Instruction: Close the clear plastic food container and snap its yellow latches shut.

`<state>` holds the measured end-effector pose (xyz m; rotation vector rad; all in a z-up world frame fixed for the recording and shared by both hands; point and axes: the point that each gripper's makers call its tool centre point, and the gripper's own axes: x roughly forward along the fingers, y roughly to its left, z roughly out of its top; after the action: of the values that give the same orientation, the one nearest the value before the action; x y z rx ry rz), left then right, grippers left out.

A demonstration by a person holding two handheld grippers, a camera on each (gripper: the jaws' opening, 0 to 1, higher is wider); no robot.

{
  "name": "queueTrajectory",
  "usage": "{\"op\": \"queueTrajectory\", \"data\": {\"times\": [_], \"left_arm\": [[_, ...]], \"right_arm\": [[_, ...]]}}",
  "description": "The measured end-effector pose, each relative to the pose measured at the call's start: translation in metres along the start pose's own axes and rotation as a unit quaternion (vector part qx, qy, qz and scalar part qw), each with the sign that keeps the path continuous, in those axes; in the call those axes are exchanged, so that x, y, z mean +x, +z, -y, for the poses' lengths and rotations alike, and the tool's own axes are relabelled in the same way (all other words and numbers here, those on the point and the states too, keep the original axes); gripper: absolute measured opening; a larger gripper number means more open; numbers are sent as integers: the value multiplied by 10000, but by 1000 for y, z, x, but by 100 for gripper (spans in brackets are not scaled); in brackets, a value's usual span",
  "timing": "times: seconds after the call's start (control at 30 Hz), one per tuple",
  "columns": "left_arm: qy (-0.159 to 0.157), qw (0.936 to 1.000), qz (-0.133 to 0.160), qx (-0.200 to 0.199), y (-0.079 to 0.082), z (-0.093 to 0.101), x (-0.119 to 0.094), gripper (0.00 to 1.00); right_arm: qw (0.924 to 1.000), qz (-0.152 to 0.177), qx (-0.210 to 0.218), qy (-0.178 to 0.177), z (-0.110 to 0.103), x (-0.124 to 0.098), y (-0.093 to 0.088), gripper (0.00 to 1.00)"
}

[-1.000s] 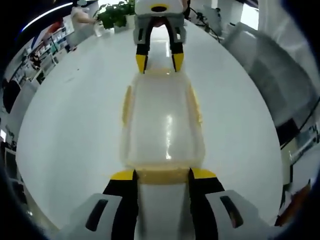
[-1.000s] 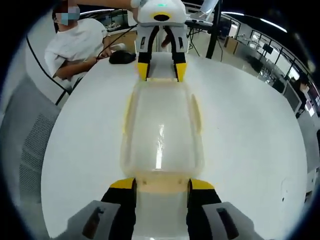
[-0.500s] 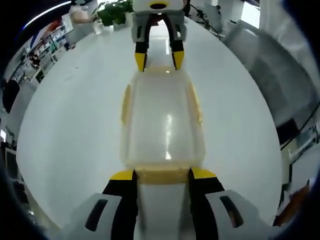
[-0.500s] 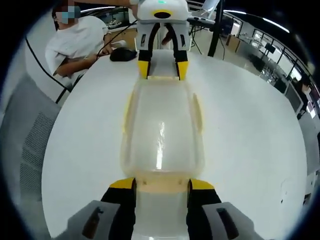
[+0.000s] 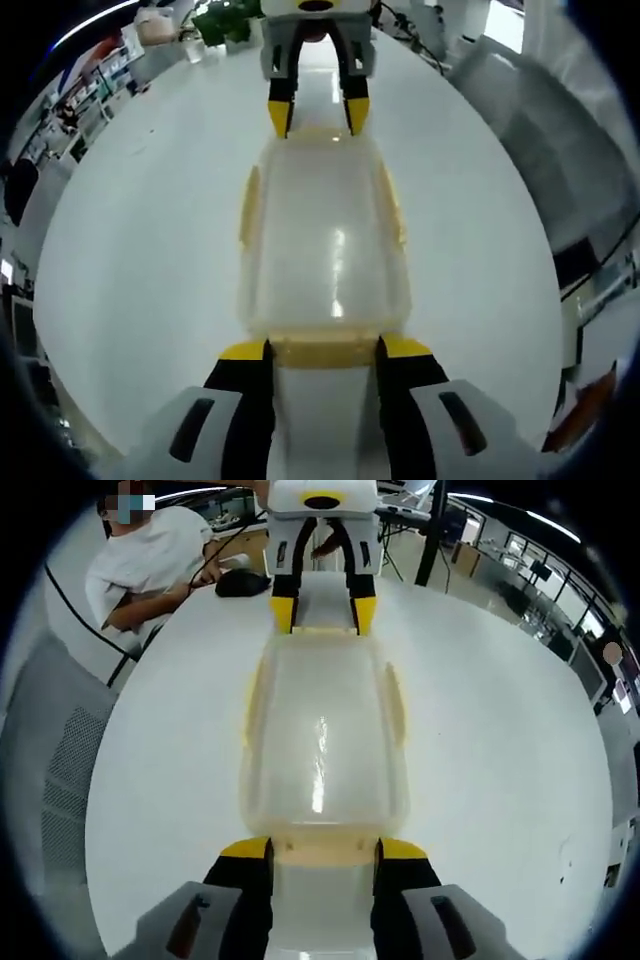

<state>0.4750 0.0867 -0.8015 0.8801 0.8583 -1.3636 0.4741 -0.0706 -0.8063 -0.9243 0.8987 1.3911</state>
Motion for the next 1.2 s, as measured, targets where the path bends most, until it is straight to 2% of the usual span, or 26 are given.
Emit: {"op": "queueTrajectory", "data": {"times": [0.17, 0.43, 0.67, 1.2], "left_arm": [[92, 9999, 44, -68, 0, -1, -1, 37], [156, 9997, -187, -39, 4, -4, -3, 37], [167, 9998, -117, 27, 17, -2, -14, 37], [198, 9996, -188, 70, 28, -4, -24, 37]], "right_arm": [[10000, 16, 20, -10, 0, 0, -1, 35], [10000, -16, 8, -36, -1, -2, -2, 35], [10000, 5, 31, -13, -2, -12, -7, 35], [9999, 104, 41, -79, -3, -32, -5, 35]]}}
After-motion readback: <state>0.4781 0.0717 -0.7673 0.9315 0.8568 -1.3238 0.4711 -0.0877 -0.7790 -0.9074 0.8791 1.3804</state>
